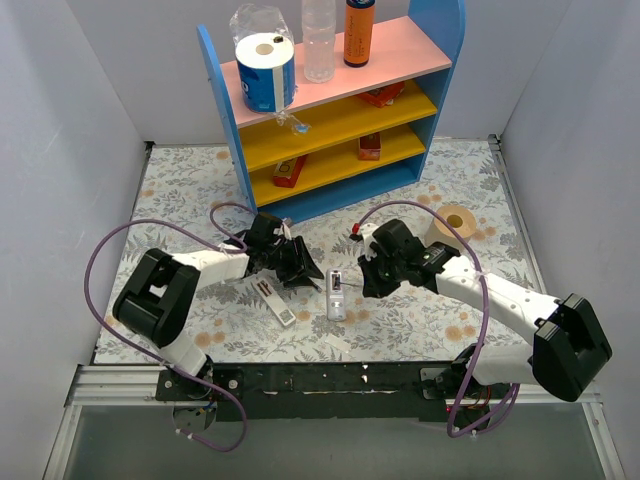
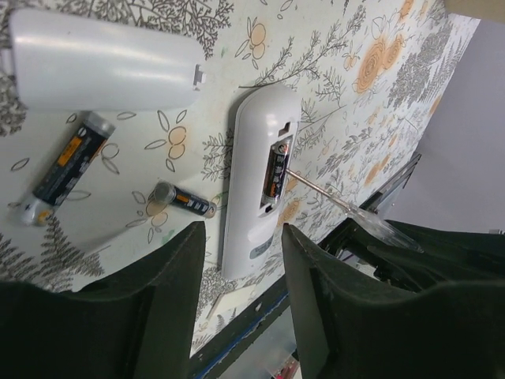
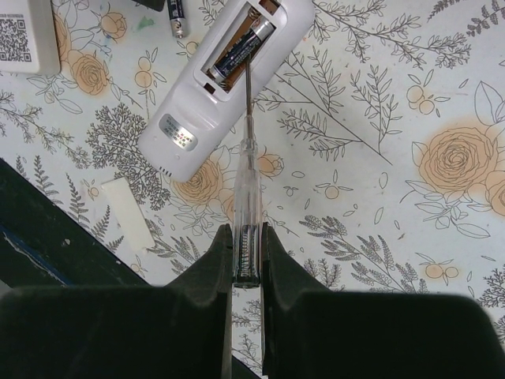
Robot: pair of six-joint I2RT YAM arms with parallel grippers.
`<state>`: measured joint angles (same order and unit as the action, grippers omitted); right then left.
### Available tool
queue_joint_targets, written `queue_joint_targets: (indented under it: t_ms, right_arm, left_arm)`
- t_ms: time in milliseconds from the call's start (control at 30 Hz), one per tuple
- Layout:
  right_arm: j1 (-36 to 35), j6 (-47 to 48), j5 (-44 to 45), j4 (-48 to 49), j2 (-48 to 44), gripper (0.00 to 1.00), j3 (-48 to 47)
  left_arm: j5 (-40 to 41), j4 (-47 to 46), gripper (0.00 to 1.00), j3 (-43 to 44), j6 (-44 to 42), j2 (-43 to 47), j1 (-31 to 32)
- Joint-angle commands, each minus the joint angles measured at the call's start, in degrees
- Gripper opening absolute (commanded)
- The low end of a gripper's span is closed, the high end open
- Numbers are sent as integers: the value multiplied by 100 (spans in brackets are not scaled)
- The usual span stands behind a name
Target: Unload the batteries from the remote control
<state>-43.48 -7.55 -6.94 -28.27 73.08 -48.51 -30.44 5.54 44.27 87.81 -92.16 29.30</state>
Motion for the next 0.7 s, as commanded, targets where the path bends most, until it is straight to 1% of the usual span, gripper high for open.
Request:
queue_joint_targets:
  t_ms: [0,100,200,467,667]
  right_arm:
    - [-29,-45,-264,472,137,1,246]
    - [-20,-45,-299,489,119,1,298]
    - [-20,-71,-308,515,93,1,342]
    - [15,-378,-343,691,-4,1,579]
    - [103,-694,-404,911,-74,1,887]
  left_arm:
    - [-41,-141,39,389,-98,-223,128]
    - [-94,-229,34,520,-98,-381,225]
    - [-68,-229,32,652,-115,-531,331]
    - [213,-168,22,750,-124,-1067,392]
    - [389,-132,20,679,-159,-1129,419]
